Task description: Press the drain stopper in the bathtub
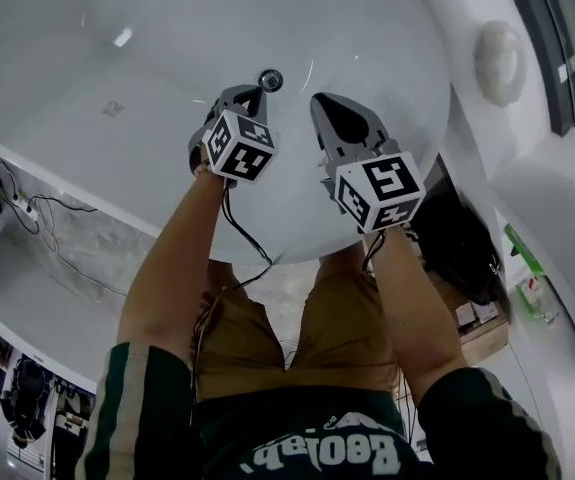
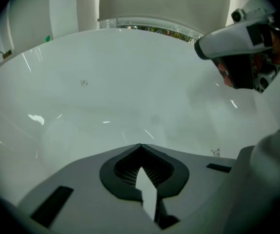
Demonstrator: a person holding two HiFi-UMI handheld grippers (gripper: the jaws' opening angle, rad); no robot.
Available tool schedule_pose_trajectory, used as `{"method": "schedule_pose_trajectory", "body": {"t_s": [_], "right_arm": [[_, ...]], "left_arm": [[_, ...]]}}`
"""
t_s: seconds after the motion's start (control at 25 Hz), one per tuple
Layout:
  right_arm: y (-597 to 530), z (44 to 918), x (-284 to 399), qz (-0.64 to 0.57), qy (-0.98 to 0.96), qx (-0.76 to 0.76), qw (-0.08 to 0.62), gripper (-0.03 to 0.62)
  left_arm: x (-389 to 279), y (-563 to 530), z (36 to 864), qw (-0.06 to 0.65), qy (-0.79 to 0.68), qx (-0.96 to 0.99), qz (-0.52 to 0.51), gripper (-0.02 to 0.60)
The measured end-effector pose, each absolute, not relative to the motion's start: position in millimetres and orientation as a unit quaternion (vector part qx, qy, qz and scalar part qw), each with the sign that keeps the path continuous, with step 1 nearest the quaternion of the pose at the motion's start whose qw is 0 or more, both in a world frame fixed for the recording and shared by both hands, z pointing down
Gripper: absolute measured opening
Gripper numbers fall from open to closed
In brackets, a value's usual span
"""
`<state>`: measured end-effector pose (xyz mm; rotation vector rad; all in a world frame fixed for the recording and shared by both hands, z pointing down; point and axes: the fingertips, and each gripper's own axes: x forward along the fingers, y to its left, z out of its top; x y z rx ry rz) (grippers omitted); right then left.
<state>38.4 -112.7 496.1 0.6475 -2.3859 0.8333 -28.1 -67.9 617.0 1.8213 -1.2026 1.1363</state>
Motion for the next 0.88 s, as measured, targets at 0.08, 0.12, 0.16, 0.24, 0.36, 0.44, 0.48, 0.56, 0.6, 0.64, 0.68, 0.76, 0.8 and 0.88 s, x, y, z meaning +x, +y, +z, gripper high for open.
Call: {"method": "schedule_pose_trajectory", "body": {"t_s": [0.08, 0.12, 0.16, 0.24, 0.36, 0.44, 0.48, 0.56, 0.6, 0.64, 0.68, 0.76, 0.8, 0.88], "right_arm": [[-112.9, 490.6, 38.4, 0.305, -0.882, 0.245, 0.262, 0.015], [-113.9, 488.7, 37.8, 0.304, -0.882, 0.250, 0.259, 0.014], [-114.6, 487.7, 37.0, 0.305, -0.881, 0.255, 0.256, 0.014], [-111.9, 488.6, 36.0, 0.311, -0.878, 0.260, 0.253, 0.015], [-105.6, 490.6, 34.0, 0.315, -0.876, 0.261, 0.255, 0.015], [-102.6, 491.1, 31.0, 0.315, -0.876, 0.262, 0.255, 0.014], [-100.9, 491.8, 29.0, 0.314, -0.877, 0.260, 0.255, 0.014], [-98.1, 493.4, 25.3, 0.309, -0.879, 0.256, 0.257, 0.014], [-97.9, 494.0, 23.1, 0.306, -0.881, 0.254, 0.257, 0.014], [-98.5, 494.1, 20.6, 0.302, -0.883, 0.252, 0.258, 0.014], [-99.2, 493.6, 18.2, 0.299, -0.884, 0.250, 0.258, 0.014], [-98.7, 490.9, 16.1, 0.295, -0.886, 0.249, 0.258, 0.014], [-98.1, 488.8, 16.3, 0.294, -0.886, 0.250, 0.258, 0.014], [-98.2, 483.0, 17.2, 0.291, -0.887, 0.252, 0.255, 0.014]], "left_arm": [[-27.5, -70.5, 602.6, 0.328, -0.463, 0.705, 0.426, 0.002], [-28.0, -73.8, 595.6, 0.321, -0.463, 0.710, 0.423, 0.002], [-29.0, -77.8, 588.6, 0.313, -0.465, 0.714, 0.420, 0.002], [-29.8, -83.8, 575.4, 0.301, -0.471, 0.720, 0.410, 0.002], [-30.4, -87.9, 557.0, 0.283, -0.487, 0.726, 0.395, 0.002], [-33.0, -89.0, 545.6, 0.274, -0.496, 0.729, 0.383, 0.002], [-35.2, -89.0, 540.4, 0.272, -0.502, 0.730, 0.376, 0.002], [-40.3, -89.0, 530.7, 0.267, -0.514, 0.731, 0.361, 0.002], [-43.6, -89.7, 525.7, 0.264, -0.520, 0.731, 0.353, 0.002], [-47.5, -90.9, 520.2, 0.260, -0.528, 0.732, 0.344, 0.002], [-51.4, -91.9, 513.8, 0.257, -0.535, 0.732, 0.334, 0.002], [-58.3, -91.1, 498.5, 0.251, -0.551, 0.732, 0.312, 0.002], [-61.0, -89.7, 490.5, 0.246, -0.558, 0.732, 0.304, 0.002], [-65.8, -87.3, 475.2, 0.233, -0.570, 0.731, 0.292, 0.002]]}}
